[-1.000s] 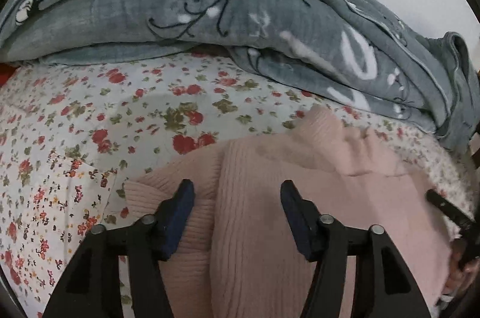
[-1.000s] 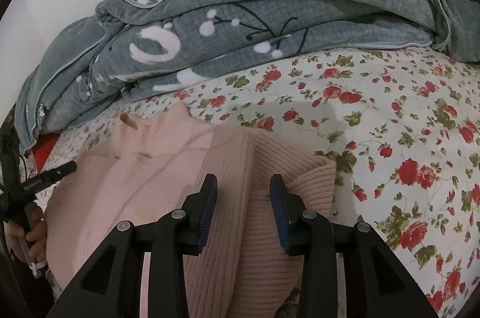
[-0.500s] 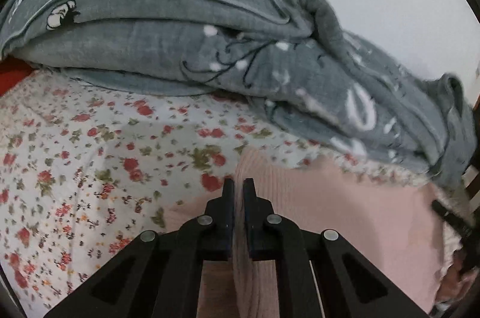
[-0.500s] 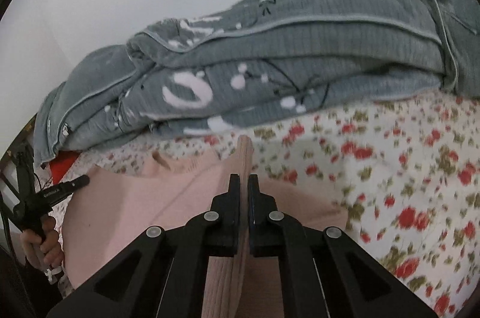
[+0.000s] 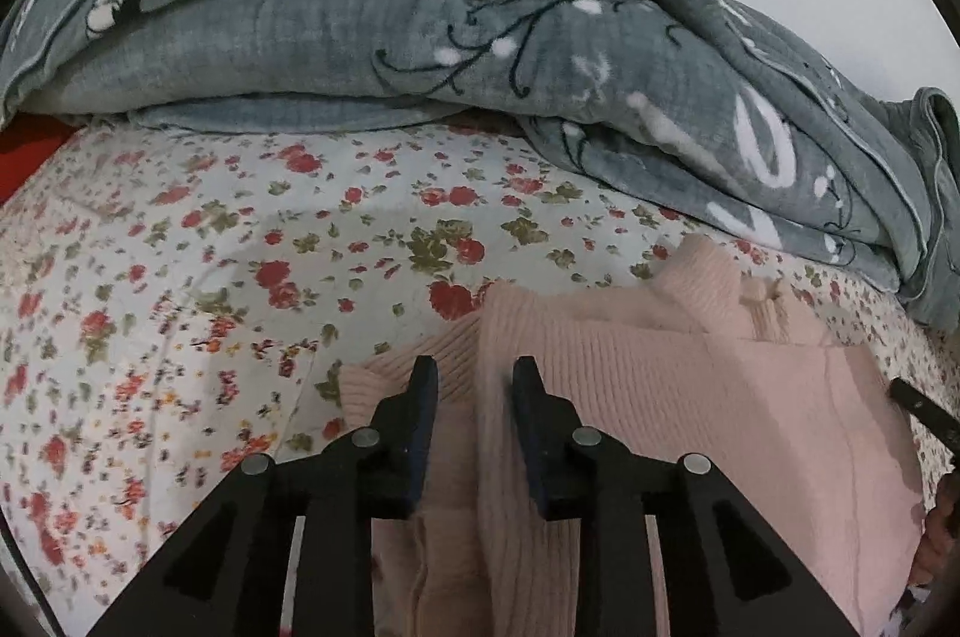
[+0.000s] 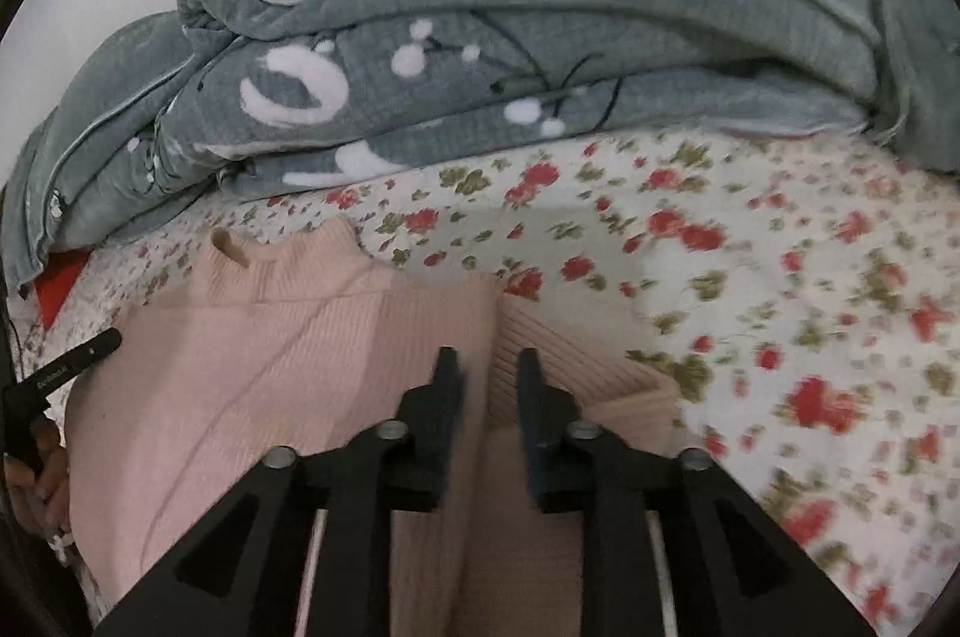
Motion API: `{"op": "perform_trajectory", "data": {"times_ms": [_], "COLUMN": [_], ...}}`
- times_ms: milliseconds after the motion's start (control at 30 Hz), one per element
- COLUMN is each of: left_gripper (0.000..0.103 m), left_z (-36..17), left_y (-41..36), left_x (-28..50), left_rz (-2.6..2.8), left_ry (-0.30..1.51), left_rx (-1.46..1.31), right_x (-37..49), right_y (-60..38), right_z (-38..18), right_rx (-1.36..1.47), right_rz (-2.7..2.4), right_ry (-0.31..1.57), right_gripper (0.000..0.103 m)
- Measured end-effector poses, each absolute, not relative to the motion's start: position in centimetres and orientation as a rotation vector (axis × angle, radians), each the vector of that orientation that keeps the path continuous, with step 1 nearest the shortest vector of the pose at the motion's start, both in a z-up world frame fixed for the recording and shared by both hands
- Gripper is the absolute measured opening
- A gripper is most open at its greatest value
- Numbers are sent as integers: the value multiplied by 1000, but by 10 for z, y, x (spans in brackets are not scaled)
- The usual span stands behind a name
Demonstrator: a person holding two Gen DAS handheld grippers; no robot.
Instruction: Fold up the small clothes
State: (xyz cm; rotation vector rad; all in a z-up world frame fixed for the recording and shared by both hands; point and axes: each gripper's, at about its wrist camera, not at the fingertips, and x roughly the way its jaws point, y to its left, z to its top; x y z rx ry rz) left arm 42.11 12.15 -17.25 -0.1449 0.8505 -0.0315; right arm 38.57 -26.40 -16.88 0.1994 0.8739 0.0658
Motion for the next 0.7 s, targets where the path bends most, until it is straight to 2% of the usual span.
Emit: {"op": "perform_trajectory", "data": {"times_ms": [33,67,100,167,367,533,700], "left_gripper": [29,36,49,64,69,73,73], "left_z": [-168,-164,-161,-154,-150,-167,-178], "left_y": [123,125,125,125,127,133,135], "left_x": [416,411,406,389,334,301,307], "left_rz": [-32,-31,-31,-29,-51,-55,-80], "left_ry": [849,847,842,814,780,801,846], "left_rx": [-154,-164,-173,-176,-261,-304,-344], "right_x": [376,364,352,330,285,285,284], "right_y": [-266,-269,-271,-272,-275,-279,-271], "right_z": [-161,-154,-148,-140,-142,-158,-163], "right_rx": [194,194,192,178,163,265,302], "right_rz": [64,64,66,60,129,156,181], "right_ry": [852,825,802,767,759,821,839], "right_gripper": [41,51,57,63,76,76,76]}}
